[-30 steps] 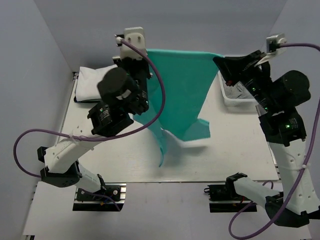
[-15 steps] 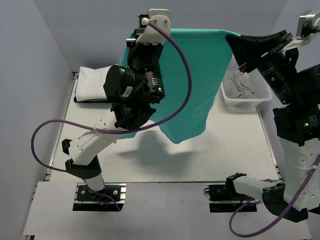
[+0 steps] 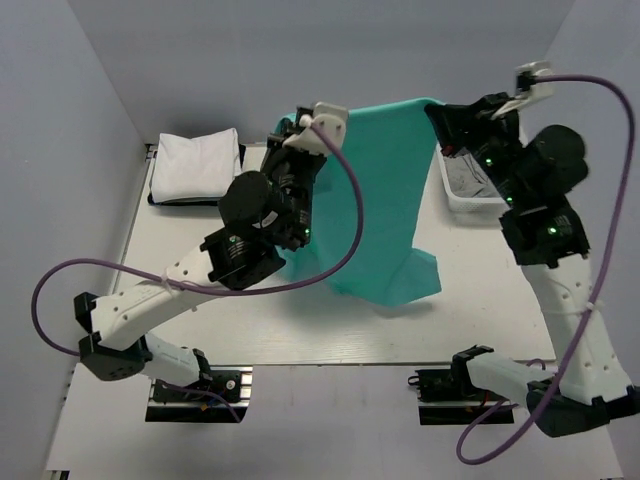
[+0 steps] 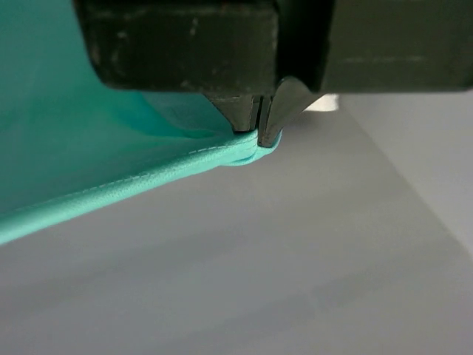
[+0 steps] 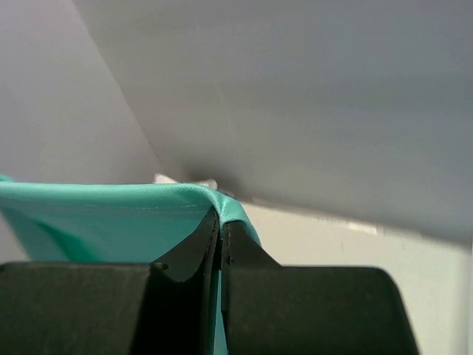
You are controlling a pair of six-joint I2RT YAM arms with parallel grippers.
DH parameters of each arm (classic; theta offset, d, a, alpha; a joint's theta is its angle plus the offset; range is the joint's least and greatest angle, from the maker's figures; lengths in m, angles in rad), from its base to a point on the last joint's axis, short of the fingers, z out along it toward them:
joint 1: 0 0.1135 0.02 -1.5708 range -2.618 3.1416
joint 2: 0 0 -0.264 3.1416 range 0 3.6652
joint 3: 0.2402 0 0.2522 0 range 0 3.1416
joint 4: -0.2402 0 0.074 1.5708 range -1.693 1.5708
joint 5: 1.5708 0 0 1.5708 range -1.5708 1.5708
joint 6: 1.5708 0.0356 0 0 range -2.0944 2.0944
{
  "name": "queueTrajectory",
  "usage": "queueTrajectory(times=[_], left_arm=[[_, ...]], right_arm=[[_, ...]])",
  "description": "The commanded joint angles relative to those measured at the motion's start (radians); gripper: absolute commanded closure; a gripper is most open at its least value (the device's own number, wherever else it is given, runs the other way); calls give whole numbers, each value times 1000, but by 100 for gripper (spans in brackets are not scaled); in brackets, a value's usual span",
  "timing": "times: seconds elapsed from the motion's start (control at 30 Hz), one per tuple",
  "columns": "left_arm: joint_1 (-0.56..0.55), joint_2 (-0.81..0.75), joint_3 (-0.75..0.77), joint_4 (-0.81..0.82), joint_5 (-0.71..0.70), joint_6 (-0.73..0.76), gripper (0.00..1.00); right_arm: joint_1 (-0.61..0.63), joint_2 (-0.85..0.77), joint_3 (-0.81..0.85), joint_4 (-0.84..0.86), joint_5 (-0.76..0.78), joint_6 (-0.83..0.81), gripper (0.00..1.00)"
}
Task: Fold and stack the t-shirts
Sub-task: Flatten out the tshirt
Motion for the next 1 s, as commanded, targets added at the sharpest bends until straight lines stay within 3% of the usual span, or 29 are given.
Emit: queueTrajectory(times=[0.0, 0.13, 0.3, 0.37, 0.43, 0.47, 0.53, 0.63, 0.67, 0.7, 0.73, 0.8, 0.87, 0.97], left_arm=[[36, -146, -163, -6, 150, -236, 100], [118, -140, -335, 73, 205, -299, 100], [308, 39, -282, 10, 264, -386, 100], [373, 91, -235, -18, 369, -442, 100], [457, 125, -167, -18, 456, -471, 100], [483, 151, -115, -41, 478, -485, 100], [554, 270, 107, -145, 538, -508, 100], [614, 474, 449, -232, 595, -450, 100], [623, 536, 674, -257, 595, -433, 100], [623, 592, 775, -263, 607, -410, 100], [635, 616, 786, -198, 661, -379, 100], [657, 512, 651, -66, 750, -367, 100], [657, 478, 684, -87, 781, -377, 100], [657, 452, 698, -147, 805, -377, 100]], right_arm=[[-5, 9, -85, 96, 105, -9, 100], [-9, 62, -174, 141, 183, 6, 100], [-11, 148, -198, 207, 252, 8, 100], [-11, 200, -170, 242, 280, 3, 100], [-11, 237, -129, 248, 299, -20, 100], [-14, 312, -34, 245, 323, -37, 100], [-12, 396, 47, 222, 340, -58, 100], [-14, 537, 307, 230, 352, -87, 100], [-15, 568, 419, 227, 361, -92, 100], [-14, 657, 537, 212, 365, -121, 100], [-12, 682, 594, 210, 378, -130, 100], [-12, 745, 738, 236, 397, -144, 100], [-11, 737, 737, 283, 380, -152, 100], [-12, 618, 585, 340, 360, -158, 100]])
